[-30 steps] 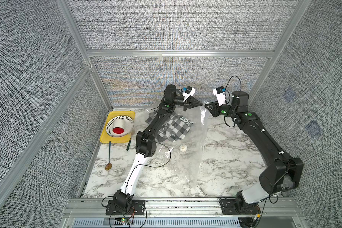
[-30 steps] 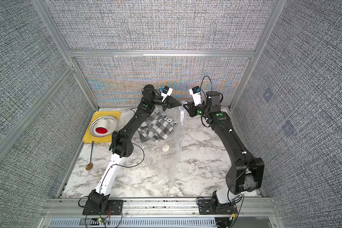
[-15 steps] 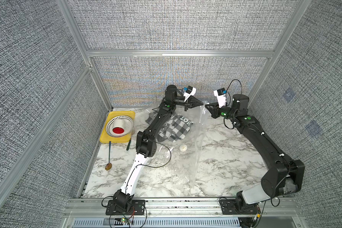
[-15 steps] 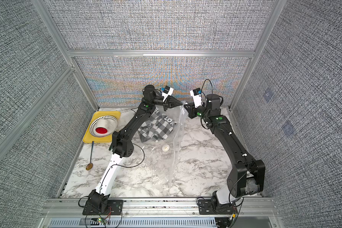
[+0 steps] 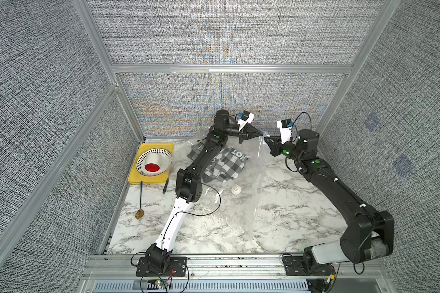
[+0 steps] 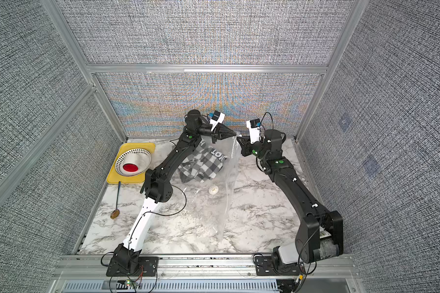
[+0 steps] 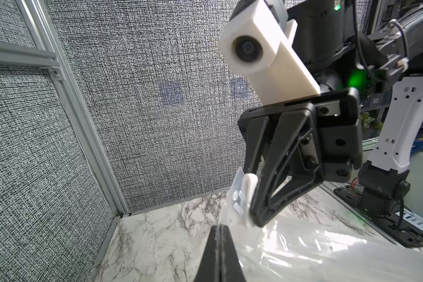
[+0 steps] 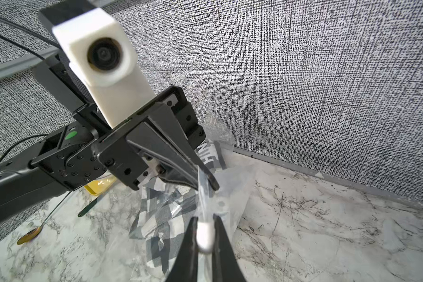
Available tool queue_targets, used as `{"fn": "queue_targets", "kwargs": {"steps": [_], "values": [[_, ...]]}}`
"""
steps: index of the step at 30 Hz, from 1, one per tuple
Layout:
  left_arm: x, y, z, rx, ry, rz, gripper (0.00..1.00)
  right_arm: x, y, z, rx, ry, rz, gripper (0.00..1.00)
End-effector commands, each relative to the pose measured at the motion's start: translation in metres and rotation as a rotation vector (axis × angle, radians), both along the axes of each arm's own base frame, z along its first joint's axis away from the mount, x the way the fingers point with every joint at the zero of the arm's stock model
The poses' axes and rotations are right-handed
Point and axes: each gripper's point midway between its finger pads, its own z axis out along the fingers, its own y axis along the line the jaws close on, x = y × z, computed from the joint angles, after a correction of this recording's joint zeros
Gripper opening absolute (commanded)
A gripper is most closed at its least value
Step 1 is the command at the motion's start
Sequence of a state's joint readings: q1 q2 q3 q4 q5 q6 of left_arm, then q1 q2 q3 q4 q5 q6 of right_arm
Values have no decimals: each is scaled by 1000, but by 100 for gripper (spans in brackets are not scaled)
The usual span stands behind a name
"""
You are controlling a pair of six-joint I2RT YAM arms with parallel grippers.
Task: Place the folded shirt into the vacuum bag
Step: Close the vacuum bag at the center of the board.
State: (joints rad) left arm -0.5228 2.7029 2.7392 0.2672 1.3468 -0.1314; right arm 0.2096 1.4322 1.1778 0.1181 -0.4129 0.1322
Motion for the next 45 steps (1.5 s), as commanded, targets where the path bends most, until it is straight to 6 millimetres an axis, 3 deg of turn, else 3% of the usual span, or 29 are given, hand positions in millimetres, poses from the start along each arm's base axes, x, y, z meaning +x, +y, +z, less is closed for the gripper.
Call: {"fn": "queue_targets", "kwargs": {"steps": [1,12,16,18,22,23,25,26,27,28,38,45], "values": [[17,0,13,-60,-45,101,0,-8,1,-19,24,78,-11,9],[19,1,17,-71,-49,114,0,-11,1,-39,64,84,-63,10],[15,3,16,-65,-53,92,0,-9,2,-42,69,82,-72,6],[10,7,14,-52,-63,55,0,-7,2,-42,57,80,-70,0],[11,21,5,-20,-71,14,1,-2,5,-37,-6,72,-43,0],[11,24,4,-12,-68,2,11,0,6,-37,-20,75,-38,0],[7,32,1,1,-69,-34,47,3,8,-34,-57,74,-16,0],[6,35,-1,8,-65,-46,59,4,9,-33,-73,78,-9,0],[7,37,-4,14,-60,-51,88,4,9,-32,-86,79,4,0],[7,39,-6,19,-55,-52,100,5,10,-31,-104,81,22,0],[-2,49,-15,37,-45,-142,99,7,23,-25,-191,136,165,0],[-10,47,-20,50,-29,-190,87,4,26,-21,-186,128,181,0]]}}
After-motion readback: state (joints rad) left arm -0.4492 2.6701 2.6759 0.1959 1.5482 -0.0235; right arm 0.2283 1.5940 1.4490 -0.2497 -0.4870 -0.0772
